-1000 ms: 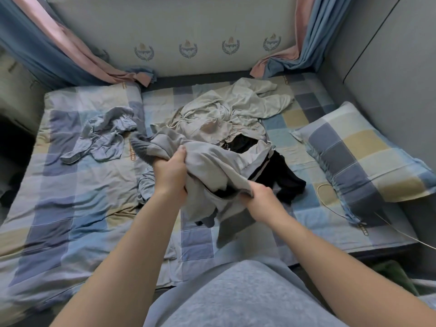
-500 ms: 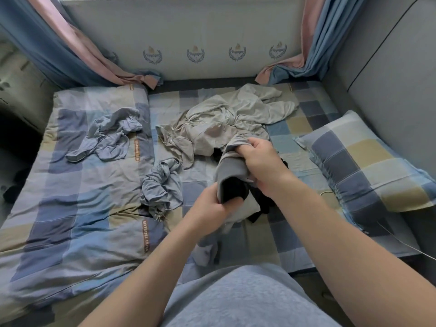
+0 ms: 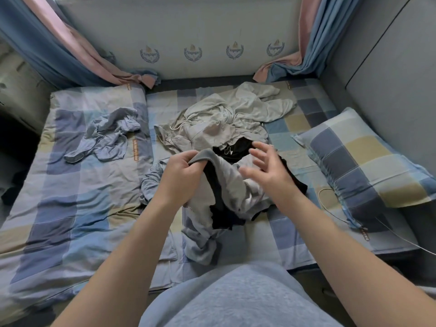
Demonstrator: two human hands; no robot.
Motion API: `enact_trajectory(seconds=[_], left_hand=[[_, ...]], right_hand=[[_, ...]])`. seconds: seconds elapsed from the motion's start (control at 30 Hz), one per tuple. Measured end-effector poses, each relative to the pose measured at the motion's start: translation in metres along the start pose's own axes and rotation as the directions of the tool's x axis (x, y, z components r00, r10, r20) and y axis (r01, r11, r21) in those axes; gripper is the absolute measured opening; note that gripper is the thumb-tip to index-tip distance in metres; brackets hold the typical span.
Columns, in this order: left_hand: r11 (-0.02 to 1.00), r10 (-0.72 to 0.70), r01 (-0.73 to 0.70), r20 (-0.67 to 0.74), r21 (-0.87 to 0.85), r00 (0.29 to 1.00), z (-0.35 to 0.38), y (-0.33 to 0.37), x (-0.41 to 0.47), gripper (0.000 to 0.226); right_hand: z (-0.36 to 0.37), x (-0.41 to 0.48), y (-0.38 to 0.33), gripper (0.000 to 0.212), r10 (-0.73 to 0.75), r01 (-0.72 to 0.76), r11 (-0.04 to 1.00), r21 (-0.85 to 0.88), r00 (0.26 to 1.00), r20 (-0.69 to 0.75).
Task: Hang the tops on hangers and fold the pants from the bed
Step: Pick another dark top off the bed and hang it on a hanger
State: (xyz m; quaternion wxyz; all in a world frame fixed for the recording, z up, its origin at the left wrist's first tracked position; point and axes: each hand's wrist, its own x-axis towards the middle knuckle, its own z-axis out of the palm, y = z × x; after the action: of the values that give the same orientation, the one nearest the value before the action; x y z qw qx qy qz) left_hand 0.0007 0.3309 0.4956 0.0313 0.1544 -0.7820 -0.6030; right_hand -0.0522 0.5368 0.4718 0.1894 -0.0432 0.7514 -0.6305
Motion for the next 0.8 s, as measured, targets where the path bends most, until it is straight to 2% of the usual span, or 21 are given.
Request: enact_trajectory(seconds=[0.07,0.13,0.23,0.27,0.33,0.4,0.5,0.57,0.67,0.73,0.8], left_hand=[[0.989,0.052,-0.061,0.072,0.133,0.996,0.0,0.006,-0.003,0.023],[0.972,0.088,-0.11,0.111,0.206,0.99,0.002,0.012,-0.008,0.02],[0.935,0.135,-0.163,0.11,0.315,0.985,0.003,0.017,-0.01,0.024],[0.928,0.146,-0.168,0.089,0.333,0.985,0.002,0.018,-0.01,0.028],[0.932,0.16,-0.164,0.039,0.323,0.986,-0.001,0.021,-0.012,0.032],[0.947,0.183,-0.177,0.006,0.268,0.983,-0.003,0.024,-0.015,0.032],[0.967,0.232,-0.222,-0.081,0.123,0.969,-0.006,0.032,-0.016,0.039],[0.966,0.256,-0.251,-0.145,0.055,0.956,-0.012,0.037,-0.015,0.04],[0.964,0.261,-0.266,-0.263,0.018,0.929,-0.026,0.034,-0.01,0.036],[0.974,0.229,-0.219,-0.304,0.065,0.925,-0.032,0.026,-0.004,0.029],[0.984,0.123,-0.083,-0.268,0.156,0.956,-0.031,0.014,0.004,0.014]], right_hand=[[0.011,-0.004,0.0,0.073,-0.104,0.139,0.97,-0.2,0.979,0.175],[0.026,-0.005,0.001,0.063,-0.154,0.218,0.938,-0.269,0.959,0.238],[0.047,-0.008,0.003,0.013,-0.221,0.238,0.906,-0.35,0.971,0.086],[0.05,-0.008,0.005,0.003,-0.25,0.239,0.891,-0.385,0.968,0.024],[0.05,-0.006,0.012,0.013,-0.27,0.228,0.868,-0.44,0.962,-0.034],[0.044,0.001,0.022,0.015,-0.202,0.164,0.843,-0.512,0.979,-0.02],[0.028,0.013,0.045,0.018,-0.058,0.021,0.73,-0.683,0.998,-0.032],[0.013,0.018,0.066,0.014,0.04,-0.093,0.694,-0.714,0.995,-0.092],[-0.014,0.017,0.09,0.02,0.181,-0.267,0.644,-0.717,0.964,-0.196],[-0.027,0.017,0.089,0.024,0.171,-0.269,0.685,-0.677,0.963,-0.209],[-0.033,0.022,0.075,0.02,0.119,-0.193,0.743,-0.641,0.98,-0.157]])
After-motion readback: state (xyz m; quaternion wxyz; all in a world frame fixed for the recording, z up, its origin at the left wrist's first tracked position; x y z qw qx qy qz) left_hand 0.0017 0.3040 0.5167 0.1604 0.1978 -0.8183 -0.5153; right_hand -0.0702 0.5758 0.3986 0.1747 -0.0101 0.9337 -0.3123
